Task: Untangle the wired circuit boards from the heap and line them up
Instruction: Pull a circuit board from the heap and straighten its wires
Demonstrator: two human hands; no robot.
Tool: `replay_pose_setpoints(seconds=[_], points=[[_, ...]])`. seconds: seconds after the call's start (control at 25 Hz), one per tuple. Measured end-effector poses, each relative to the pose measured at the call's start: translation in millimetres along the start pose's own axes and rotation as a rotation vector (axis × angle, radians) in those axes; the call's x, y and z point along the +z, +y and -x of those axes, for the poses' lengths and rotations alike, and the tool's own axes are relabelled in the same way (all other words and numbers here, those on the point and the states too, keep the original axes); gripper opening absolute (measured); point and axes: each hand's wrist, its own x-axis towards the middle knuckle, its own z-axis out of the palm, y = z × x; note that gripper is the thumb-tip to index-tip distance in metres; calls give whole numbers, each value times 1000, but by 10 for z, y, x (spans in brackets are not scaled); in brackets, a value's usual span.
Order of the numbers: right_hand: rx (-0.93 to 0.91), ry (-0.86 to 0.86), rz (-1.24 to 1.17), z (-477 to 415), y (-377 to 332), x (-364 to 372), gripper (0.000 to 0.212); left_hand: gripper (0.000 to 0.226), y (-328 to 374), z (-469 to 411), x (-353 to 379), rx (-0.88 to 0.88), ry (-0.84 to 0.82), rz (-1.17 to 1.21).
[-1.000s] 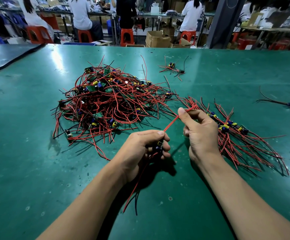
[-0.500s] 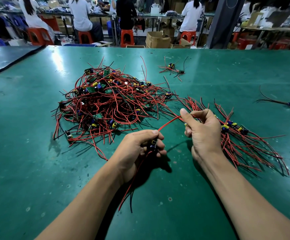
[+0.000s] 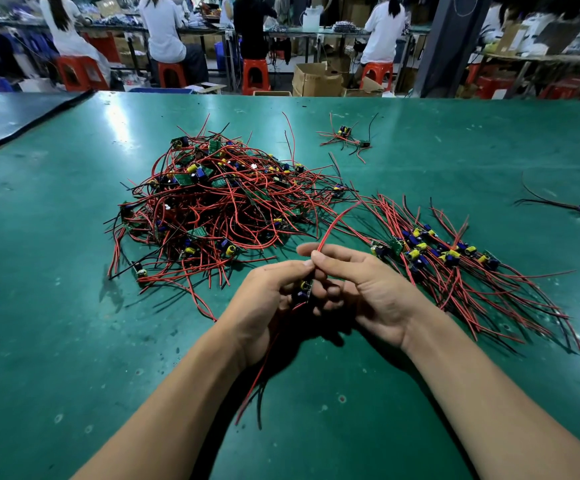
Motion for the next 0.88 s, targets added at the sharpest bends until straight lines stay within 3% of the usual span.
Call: replay_pose_setpoints(seconds=[0.12, 0.28, 0.44, 0.68, 0.88], points=[[-50, 100, 57, -23, -1, -25, 14, 14, -13, 8, 16, 22, -16, -4], [-150, 292, 68, -62, -20, -82, 18, 21, -40, -21, 21, 93, 19, -139], [-258, 464, -68, -111, -101, -160, 15, 17, -56, -27, 22, 109, -20, -174], [-145, 423, -452, -84, -205, -192, 39, 17, -53, -8, 43, 103, -36, -179], [-129, 361, -555, -54, -248, -180, 51, 17, -49, 8, 63, 105, -38, -190]])
